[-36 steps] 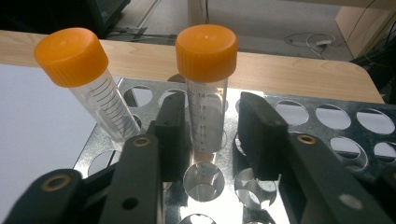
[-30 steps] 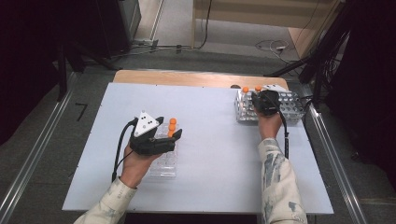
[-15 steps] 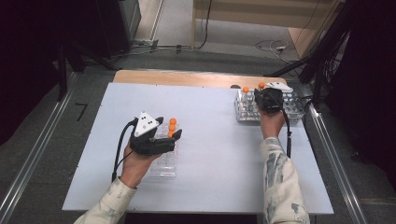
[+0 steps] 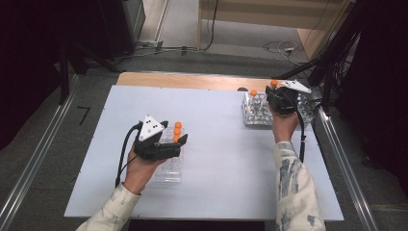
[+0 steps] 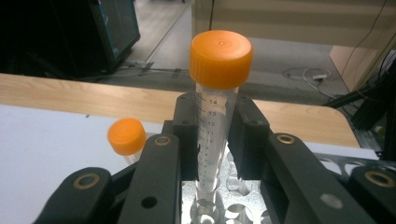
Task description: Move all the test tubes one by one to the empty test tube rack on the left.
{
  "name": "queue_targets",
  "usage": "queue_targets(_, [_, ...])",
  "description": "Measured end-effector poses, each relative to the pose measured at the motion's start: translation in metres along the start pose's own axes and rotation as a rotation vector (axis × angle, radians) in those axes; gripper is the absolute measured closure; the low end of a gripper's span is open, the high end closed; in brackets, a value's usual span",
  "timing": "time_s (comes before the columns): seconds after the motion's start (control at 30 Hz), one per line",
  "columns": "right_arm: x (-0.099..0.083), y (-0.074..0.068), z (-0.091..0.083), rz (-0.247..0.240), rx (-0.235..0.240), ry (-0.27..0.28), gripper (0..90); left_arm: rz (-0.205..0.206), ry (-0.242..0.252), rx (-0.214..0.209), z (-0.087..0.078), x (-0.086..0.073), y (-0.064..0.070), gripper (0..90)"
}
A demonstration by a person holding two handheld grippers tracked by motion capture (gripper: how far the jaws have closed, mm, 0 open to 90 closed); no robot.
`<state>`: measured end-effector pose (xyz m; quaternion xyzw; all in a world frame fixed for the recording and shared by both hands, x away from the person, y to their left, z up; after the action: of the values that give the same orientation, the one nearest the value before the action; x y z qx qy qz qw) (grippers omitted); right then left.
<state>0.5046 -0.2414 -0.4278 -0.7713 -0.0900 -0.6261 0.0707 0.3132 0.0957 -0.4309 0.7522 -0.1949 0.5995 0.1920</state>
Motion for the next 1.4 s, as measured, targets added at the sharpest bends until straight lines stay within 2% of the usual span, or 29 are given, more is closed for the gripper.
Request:
queue_targets(0.3, [0.013, -0.004, -0.017, -0.021, 0.032, 0.008, 72.0, 0.0, 0.004, 0.001, -0.001, 0.001, -0.001, 21.8])
queue_targets(0.6, [0.008, -0.019, -0.039, -0.018, 0.103, -0.006, 72.1, 0.001, 0.001, 0.004, -0.001, 0.0, -0.001, 21.7])
queue_targets(0.67, [0.007, -0.022, -0.045, 0.001, 0.124, -0.01, 72.1, 0.0, 0.002, 0.004, -0.001, 0.0, -0.001, 21.8])
queue_targets(0.73, [0.006, -0.027, -0.054, 0.026, 0.152, -0.008, 72.1, 0.002, 0.002, 0.004, -0.001, 0.0, -0.001, 21.8])
queue_targets(0.93, [-0.001, -0.047, -0.079, 0.012, 0.227, -0.015, 72.1, 0.002, 0.0, 0.005, -0.001, 0.0, 0.0, 21.8])
queue_targets(1.03, [-0.005, -0.056, -0.087, 0.024, 0.267, -0.018, 72.1, 0.002, 0.0, 0.002, 0.0, 0.0, 0.002, 21.8])
queue_targets(1.4, [-0.024, -0.081, -0.101, -0.011, 0.345, -0.045, 72.1, 0.005, -0.002, -0.002, 0.001, -0.002, 0.003, 21.8])
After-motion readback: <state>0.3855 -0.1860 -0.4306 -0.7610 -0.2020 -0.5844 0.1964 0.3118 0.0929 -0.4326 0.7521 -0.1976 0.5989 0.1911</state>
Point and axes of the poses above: each handheld gripper's, and its own axes: z roughly forward along the jaws, x roughly out of its top, y roughly to its right, the point moved 6 cm from there along z, roughly forward along the jaws, and after that the axes turned 12 degrees about y, right-handed, at the moved point
